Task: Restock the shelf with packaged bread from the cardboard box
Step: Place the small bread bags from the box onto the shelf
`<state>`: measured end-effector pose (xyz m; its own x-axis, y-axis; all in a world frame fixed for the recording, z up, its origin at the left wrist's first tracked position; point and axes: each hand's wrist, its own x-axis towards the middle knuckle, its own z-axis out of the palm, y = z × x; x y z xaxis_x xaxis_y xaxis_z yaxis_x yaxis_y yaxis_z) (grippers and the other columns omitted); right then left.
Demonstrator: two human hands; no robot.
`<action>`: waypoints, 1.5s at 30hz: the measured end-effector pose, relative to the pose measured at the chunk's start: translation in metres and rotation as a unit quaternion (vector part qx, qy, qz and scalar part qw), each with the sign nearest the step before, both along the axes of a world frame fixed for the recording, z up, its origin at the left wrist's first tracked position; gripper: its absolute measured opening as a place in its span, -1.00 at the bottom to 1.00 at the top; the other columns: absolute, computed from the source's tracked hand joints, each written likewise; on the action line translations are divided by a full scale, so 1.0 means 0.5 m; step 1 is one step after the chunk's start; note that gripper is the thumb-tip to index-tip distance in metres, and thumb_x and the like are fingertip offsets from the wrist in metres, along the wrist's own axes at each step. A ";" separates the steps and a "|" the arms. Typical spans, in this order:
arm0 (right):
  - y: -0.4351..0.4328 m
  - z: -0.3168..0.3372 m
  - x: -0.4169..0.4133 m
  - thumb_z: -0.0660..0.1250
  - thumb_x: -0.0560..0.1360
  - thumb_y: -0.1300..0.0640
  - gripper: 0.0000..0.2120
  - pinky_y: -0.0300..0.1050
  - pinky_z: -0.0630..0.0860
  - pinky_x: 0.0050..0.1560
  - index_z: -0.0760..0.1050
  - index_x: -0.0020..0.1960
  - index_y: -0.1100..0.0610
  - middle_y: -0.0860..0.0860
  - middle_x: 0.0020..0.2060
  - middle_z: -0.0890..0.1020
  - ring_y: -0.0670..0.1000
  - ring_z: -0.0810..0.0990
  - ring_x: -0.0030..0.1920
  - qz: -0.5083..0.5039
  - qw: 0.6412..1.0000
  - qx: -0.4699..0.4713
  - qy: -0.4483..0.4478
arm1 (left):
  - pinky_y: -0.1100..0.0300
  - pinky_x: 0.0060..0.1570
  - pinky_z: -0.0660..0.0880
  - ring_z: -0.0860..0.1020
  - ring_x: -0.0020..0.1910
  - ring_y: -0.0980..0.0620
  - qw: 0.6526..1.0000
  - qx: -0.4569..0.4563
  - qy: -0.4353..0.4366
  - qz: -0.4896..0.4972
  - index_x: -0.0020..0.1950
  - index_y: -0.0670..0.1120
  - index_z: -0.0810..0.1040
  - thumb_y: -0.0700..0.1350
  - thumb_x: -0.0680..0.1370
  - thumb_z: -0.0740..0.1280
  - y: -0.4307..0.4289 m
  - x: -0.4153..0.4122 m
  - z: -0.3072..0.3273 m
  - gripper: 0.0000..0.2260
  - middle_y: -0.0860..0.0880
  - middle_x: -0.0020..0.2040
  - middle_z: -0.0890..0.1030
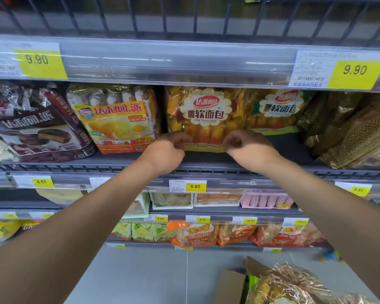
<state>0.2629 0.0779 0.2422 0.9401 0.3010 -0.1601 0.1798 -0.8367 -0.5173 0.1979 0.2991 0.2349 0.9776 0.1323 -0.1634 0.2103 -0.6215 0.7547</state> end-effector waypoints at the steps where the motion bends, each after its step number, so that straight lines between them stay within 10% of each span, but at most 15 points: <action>1: 0.005 0.003 0.001 0.29 0.56 -0.06 -0.80 -0.12 0.51 0.06 0.53 0.17 -0.15 -0.14 0.14 0.59 -0.01 0.56 0.12 0.013 1.000 0.004 0.010 | 0.36 -0.49 0.37 0.50 -0.32 0.10 1.000 0.015 0.010 -0.014 0.33 0.17 0.52 -0.25 0.59 0.21 -0.002 0.005 0.005 -0.58 0.01 0.21 0.56; 9: 0.033 -0.008 0.028 0.30 0.58 -0.11 -0.38 -0.10 0.38 0.33 0.08 0.53 -0.35 -0.10 0.48 0.39 0.03 0.40 0.44 0.080 0.996 0.028 0.000 | -0.01 -0.17 0.63 0.65 -0.04 -0.12 0.996 0.076 -0.040 -0.005 0.55 0.38 0.01 -0.26 0.61 0.16 0.000 0.047 0.016 -0.29 0.05 0.48 0.42; 13: 0.046 -0.022 0.048 0.28 0.58 -0.16 -0.35 0.00 0.41 0.36 -0.02 0.52 -0.40 -0.07 0.53 0.32 0.09 0.38 0.45 0.084 0.996 0.014 0.001 | 0.11 -0.26 0.58 0.62 -0.13 -0.02 0.997 0.074 -0.015 0.004 0.55 0.41 -0.09 -0.29 0.60 0.13 0.001 0.070 0.026 -0.23 0.07 0.53 0.37; 23: 0.047 -0.039 0.062 0.28 0.58 -0.17 -0.35 0.04 0.37 0.42 0.01 0.55 -0.34 -0.07 0.56 0.26 0.09 0.35 0.48 0.080 0.997 0.022 0.001 | 0.16 -0.39 0.51 0.64 -0.22 -0.03 0.997 0.071 -0.026 -0.011 0.54 0.42 -0.09 -0.20 0.59 0.21 0.002 0.064 0.017 -0.24 0.08 0.54 0.34; 30: -0.007 -0.018 0.016 0.27 0.56 -0.17 -0.37 0.06 0.26 0.48 0.09 0.56 -0.23 -0.09 0.57 0.18 0.10 0.18 0.54 0.073 0.992 -0.022 -0.102 | -0.10 0.28 0.49 0.39 0.43 -0.16 0.962 0.249 -0.103 -0.038 0.58 0.25 0.04 0.23 0.57 0.27 -0.043 -0.009 0.002 -0.36 -0.02 0.54 0.32; 37: -0.139 -0.038 -0.112 0.29 0.51 -0.12 -0.40 0.19 0.31 0.41 0.28 0.52 -0.11 0.04 0.52 0.27 0.18 0.26 0.49 0.054 0.957 -0.062 -0.279 | -0.17 0.48 0.24 0.16 0.56 -0.16 0.906 0.348 -0.215 -0.112 0.61 0.13 0.11 0.32 0.51 0.25 -0.150 -0.089 -0.032 -0.27 -0.04 0.58 0.23; 45: -0.387 -0.120 -0.274 0.33 0.52 0.02 -0.50 0.20 0.35 0.34 0.42 0.44 0.06 0.11 0.48 0.34 0.20 0.36 0.43 -0.011 0.966 -0.014 -0.259 | -0.20 0.55 0.07 0.03 0.63 -0.13 0.888 0.315 -0.218 -0.254 0.61 0.08 0.17 0.25 0.55 0.24 -0.348 -0.176 -0.141 -0.33 -0.07 0.63 0.16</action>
